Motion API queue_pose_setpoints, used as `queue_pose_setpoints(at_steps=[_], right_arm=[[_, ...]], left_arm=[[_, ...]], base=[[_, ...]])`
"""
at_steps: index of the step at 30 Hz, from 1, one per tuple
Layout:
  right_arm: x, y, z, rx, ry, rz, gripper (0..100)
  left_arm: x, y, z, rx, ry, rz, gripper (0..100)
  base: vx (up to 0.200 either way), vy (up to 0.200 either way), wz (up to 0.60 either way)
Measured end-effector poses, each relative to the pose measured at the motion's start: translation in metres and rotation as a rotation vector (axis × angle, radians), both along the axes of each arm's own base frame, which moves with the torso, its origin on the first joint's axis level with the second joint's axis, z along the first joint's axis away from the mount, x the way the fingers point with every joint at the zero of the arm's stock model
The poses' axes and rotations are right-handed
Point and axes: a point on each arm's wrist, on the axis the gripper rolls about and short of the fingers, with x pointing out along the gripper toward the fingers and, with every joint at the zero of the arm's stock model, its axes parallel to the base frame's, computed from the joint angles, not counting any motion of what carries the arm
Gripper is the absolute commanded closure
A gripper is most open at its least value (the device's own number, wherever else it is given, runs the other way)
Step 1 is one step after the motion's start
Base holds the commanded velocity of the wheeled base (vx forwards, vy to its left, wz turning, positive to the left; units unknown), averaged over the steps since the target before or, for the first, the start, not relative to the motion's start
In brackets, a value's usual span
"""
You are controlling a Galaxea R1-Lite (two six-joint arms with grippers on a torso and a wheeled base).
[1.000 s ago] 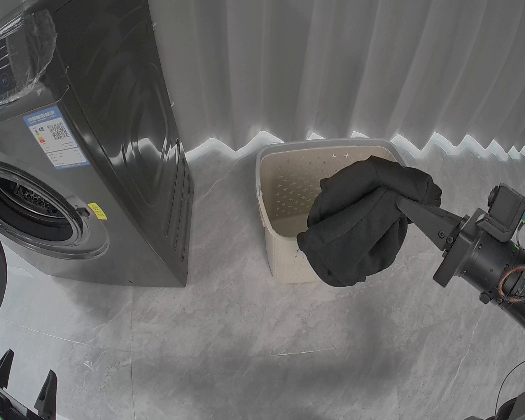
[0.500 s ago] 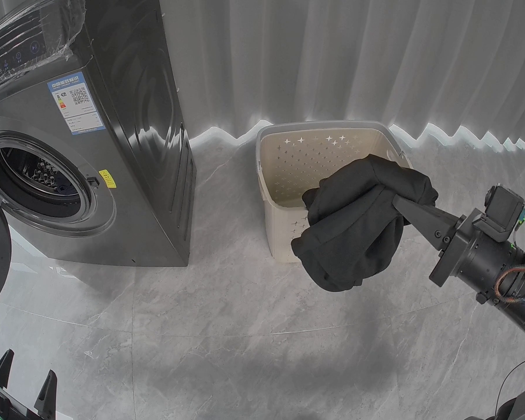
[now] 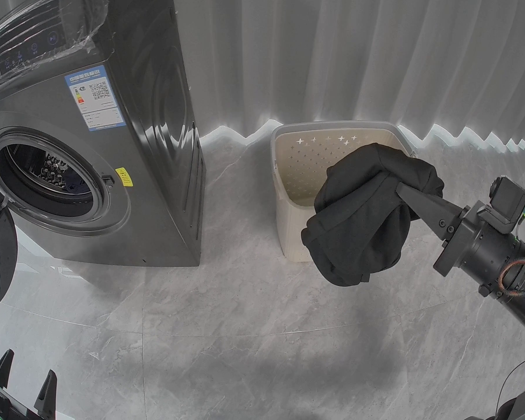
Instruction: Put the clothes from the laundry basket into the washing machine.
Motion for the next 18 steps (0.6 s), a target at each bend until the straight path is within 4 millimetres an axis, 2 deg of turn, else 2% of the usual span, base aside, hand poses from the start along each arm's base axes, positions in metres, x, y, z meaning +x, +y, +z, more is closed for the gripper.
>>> queue_pose_setpoints(at_steps=[18], right_arm=[[0.0007, 0.0012, -0.0025, -0.007, 0.009, 0.001, 100]], left_arm=[[0.0000, 0.0000, 0.0000, -0.001, 0.000, 0.000, 0]], base=[[0.000, 0.200, 0.00]])
